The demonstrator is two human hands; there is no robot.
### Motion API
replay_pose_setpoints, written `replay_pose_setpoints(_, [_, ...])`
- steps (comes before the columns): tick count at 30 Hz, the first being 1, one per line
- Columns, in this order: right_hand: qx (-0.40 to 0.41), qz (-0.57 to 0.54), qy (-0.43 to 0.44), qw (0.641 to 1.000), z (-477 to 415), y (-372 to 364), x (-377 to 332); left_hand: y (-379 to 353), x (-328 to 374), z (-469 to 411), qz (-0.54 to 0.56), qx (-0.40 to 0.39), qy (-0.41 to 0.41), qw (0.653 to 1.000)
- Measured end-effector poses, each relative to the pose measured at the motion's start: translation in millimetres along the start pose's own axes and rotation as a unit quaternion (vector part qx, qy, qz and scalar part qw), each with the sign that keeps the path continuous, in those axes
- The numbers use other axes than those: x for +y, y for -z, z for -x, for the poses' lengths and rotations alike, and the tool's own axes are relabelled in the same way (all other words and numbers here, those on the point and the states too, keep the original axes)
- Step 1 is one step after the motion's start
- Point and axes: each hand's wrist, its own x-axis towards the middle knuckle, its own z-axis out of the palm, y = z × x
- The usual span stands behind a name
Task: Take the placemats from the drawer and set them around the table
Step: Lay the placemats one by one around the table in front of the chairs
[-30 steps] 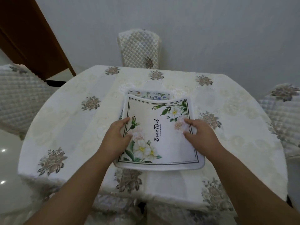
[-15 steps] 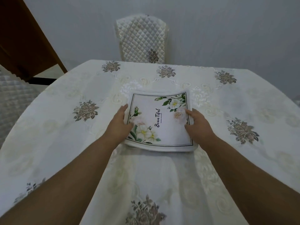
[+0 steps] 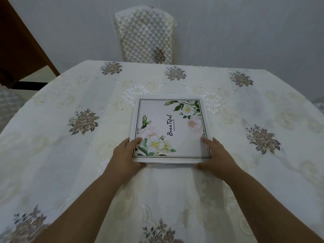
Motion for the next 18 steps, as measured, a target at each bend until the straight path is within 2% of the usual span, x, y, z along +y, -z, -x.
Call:
replay_pose_setpoints(3, [0.006,0.012,0.003,1.000,6,-1,0,6,6,2,0.013,0.000,-0.001,1.000])
replay_pose_setpoints(7, [0.039,-0.050,-0.023,0.998,12,-1,-6,19,16,3,0.091,-0.075,0.031,0.992])
replay_pose_setpoints(9, [0.093,-0.043,-0.025,0.994,8,0,-10,22,23,1,0.103,-0.043,0.054,0.992])
replay_pose_setpoints(12, [0.175,-0.106,-0.016,0.979,-1,5,-18,27,29,-7,0.076,0.072,0.048,0.993])
replay_pose_setpoints(15, [0.135,-0.155,-0.009,0.978,-12,14,-31,33,29,-16,0.102,0.073,0.054,0.991])
replay_pose_setpoints(18, [0.063,-0.091,-0.012,0.994,-20,23,-41,36,29,-20,0.015,0.043,0.038,0.998])
